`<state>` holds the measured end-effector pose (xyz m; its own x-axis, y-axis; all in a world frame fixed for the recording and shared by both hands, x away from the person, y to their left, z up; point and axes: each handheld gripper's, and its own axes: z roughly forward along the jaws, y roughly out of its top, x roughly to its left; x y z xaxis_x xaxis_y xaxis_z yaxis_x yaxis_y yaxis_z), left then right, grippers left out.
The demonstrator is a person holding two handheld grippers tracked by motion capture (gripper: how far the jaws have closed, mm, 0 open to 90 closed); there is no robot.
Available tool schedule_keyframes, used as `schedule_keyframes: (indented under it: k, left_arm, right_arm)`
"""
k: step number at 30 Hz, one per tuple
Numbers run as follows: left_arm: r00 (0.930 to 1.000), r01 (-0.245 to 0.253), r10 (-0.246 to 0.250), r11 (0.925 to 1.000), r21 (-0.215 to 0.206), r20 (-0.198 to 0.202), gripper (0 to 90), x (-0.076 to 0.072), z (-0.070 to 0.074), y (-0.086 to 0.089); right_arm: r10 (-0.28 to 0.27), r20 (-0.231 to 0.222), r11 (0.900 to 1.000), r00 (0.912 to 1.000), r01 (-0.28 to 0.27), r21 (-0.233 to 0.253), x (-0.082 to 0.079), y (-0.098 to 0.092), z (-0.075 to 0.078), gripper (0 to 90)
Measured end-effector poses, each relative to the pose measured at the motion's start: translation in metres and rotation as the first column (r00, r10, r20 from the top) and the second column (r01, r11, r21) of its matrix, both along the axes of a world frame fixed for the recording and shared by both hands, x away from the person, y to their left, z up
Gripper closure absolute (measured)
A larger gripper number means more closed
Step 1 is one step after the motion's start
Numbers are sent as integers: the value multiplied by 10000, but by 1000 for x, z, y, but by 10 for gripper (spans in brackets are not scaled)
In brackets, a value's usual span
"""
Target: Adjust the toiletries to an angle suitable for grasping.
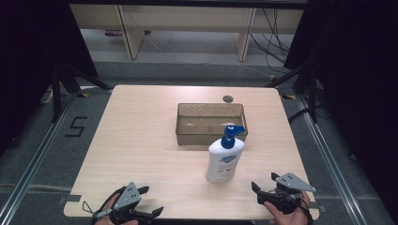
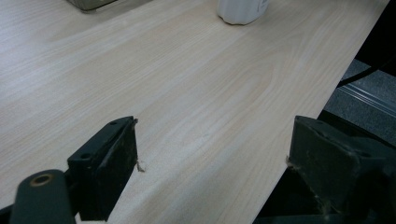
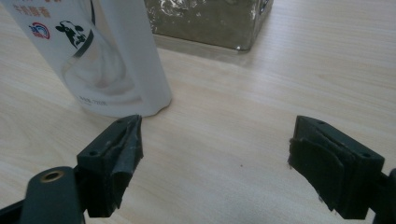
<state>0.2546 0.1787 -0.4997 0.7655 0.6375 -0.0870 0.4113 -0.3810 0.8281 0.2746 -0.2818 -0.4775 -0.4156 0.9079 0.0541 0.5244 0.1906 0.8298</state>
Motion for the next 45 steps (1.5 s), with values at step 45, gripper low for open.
schedule_keyframes:
  k: [45]
  left_arm:
    - [10000, 34, -34, 10000, 43, -25, 149, 0, 0, 0]
  right_arm:
    - [550, 1166, 9910, 9917, -685, 1147, -10, 12, 22, 173]
